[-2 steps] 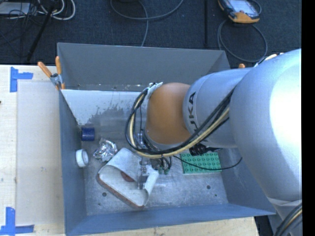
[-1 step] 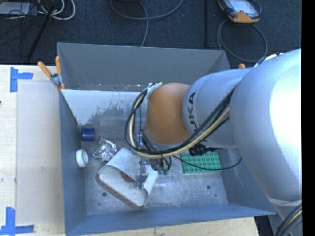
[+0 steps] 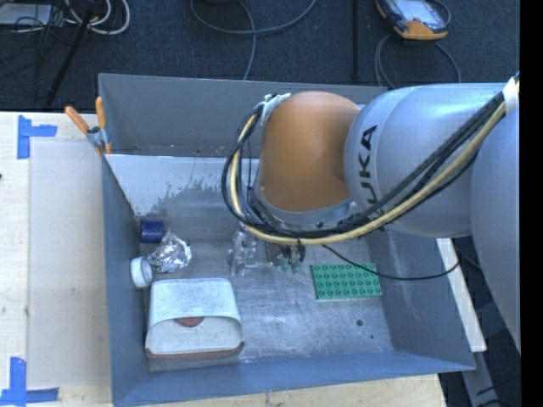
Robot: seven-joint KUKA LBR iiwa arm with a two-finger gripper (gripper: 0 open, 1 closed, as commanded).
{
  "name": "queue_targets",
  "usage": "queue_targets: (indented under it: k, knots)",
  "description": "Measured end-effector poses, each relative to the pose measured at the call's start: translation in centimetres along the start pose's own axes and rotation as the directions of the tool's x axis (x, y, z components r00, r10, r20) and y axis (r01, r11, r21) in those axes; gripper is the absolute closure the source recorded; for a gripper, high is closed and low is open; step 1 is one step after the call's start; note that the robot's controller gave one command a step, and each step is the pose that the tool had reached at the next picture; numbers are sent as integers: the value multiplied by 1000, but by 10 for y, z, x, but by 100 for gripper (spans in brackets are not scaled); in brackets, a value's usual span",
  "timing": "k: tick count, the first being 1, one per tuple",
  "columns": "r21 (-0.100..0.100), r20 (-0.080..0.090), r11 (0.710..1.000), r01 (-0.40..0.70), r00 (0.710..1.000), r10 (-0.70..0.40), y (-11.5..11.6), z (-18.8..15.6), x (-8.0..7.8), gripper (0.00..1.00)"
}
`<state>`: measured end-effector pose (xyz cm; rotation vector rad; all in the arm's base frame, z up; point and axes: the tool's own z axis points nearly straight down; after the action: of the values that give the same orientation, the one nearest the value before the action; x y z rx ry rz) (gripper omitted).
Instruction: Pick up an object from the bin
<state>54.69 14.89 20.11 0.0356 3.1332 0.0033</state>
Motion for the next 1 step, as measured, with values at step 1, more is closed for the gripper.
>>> queue_targets:
  k: [1]
  knots:
    - [7, -18, 998, -67, 998, 67, 4, 33, 76, 100]
